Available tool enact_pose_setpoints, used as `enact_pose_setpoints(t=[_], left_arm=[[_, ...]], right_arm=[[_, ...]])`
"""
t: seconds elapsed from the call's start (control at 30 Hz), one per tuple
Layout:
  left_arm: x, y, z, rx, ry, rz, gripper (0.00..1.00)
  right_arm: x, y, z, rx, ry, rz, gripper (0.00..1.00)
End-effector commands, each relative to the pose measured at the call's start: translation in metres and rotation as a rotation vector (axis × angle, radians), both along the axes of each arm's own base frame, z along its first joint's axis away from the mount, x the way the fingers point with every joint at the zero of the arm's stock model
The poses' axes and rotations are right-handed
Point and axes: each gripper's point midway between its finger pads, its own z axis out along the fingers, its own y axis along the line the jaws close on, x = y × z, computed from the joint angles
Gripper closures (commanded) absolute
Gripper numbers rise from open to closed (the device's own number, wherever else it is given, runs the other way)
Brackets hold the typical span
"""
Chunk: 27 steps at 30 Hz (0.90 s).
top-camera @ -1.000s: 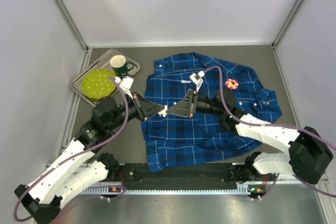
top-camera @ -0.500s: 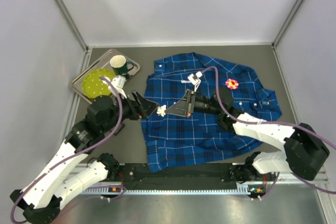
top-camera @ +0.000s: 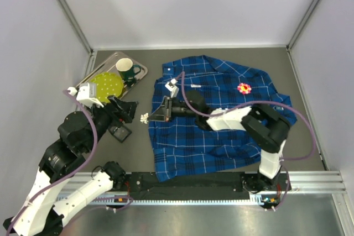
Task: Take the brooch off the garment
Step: Place the brooch in the brooch box.
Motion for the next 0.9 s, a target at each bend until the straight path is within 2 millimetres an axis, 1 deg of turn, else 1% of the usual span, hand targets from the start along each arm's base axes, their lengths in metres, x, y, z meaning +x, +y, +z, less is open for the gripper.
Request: enact_pose_setpoints(t=[0.0, 0.03, 0.07, 0.1, 0.13, 0.2, 0.23, 0.33, 0.4, 0.43, 0.47, 0.53, 0.6, 0.67, 0.77, 0.8, 0.87], left_arm=[[0.003, 0.011, -0.010, 0.084, 0.021, 0.042, 0.12], [0.003, 0.011, -0.014, 0.094, 0.027, 0.041, 0.12], [0.004, 0.010, -0.015, 0.100, 0.024, 0.037, 0.12], [0.005, 0.009, -0.015, 0.100, 0.020, 0.033, 0.12], [0.007, 0.007, -0.018, 0.110, 0.026, 0.031, 0.12], [0.008, 0.005, -0.019, 0.123, 0.025, 0.018, 0.12], [0.009, 0.003, -0.019, 0.132, 0.028, 0.012, 0.12], [0.013, -0.001, -0.023, 0.170, 0.038, -0.003, 0.12], [0.014, -0.002, -0.025, 0.193, 0.040, -0.013, 0.12], [0.015, -0.003, -0.025, 0.195, 0.041, -0.014, 0.12], [0.015, -0.003, -0.025, 0.196, 0.041, -0.014, 0.12], [0.016, -0.004, -0.029, 0.199, 0.041, -0.016, 0.12], [0.016, -0.004, -0.029, 0.195, 0.037, -0.016, 0.12], [0.016, -0.004, -0.031, 0.199, 0.038, -0.019, 0.11], [0.015, -0.003, -0.031, 0.202, 0.039, -0.018, 0.11], [0.015, -0.003, -0.031, 0.202, 0.039, -0.018, 0.11], [0.014, -0.003, -0.031, 0.200, 0.038, -0.020, 0.11]], right_arm=[[0.002, 0.047, 0.014, 0.098, -0.075, 0.017, 1.00], [0.004, 0.058, 0.017, 0.113, -0.076, 0.024, 1.00], [0.004, 0.065, 0.014, 0.112, -0.070, 0.028, 1.00], [0.001, 0.076, -0.005, 0.091, -0.048, 0.042, 1.00], [0.002, 0.084, 0.002, 0.110, -0.060, 0.045, 1.00], [0.004, 0.093, -0.009, 0.094, -0.059, 0.034, 1.00], [0.003, 0.100, -0.017, 0.084, -0.055, 0.039, 1.00], [0.002, 0.112, -0.035, 0.070, -0.040, 0.048, 1.00], [0.002, 0.117, -0.042, 0.059, -0.032, 0.050, 1.00], [0.001, 0.122, -0.040, 0.065, -0.036, 0.059, 1.00], [-0.001, 0.125, -0.050, 0.045, -0.024, 0.069, 1.00], [-0.004, 0.131, -0.053, 0.040, -0.031, 0.082, 1.00], [-0.011, 0.136, -0.065, 0.015, -0.024, 0.096, 1.00], [-0.013, 0.138, -0.066, 0.019, -0.022, 0.099, 1.00], [-0.017, 0.141, -0.072, 0.009, -0.023, 0.104, 1.00], [-0.017, 0.143, -0.079, -0.003, -0.018, 0.106, 1.00], [-0.018, 0.147, -0.080, -0.002, -0.014, 0.118, 1.00]])
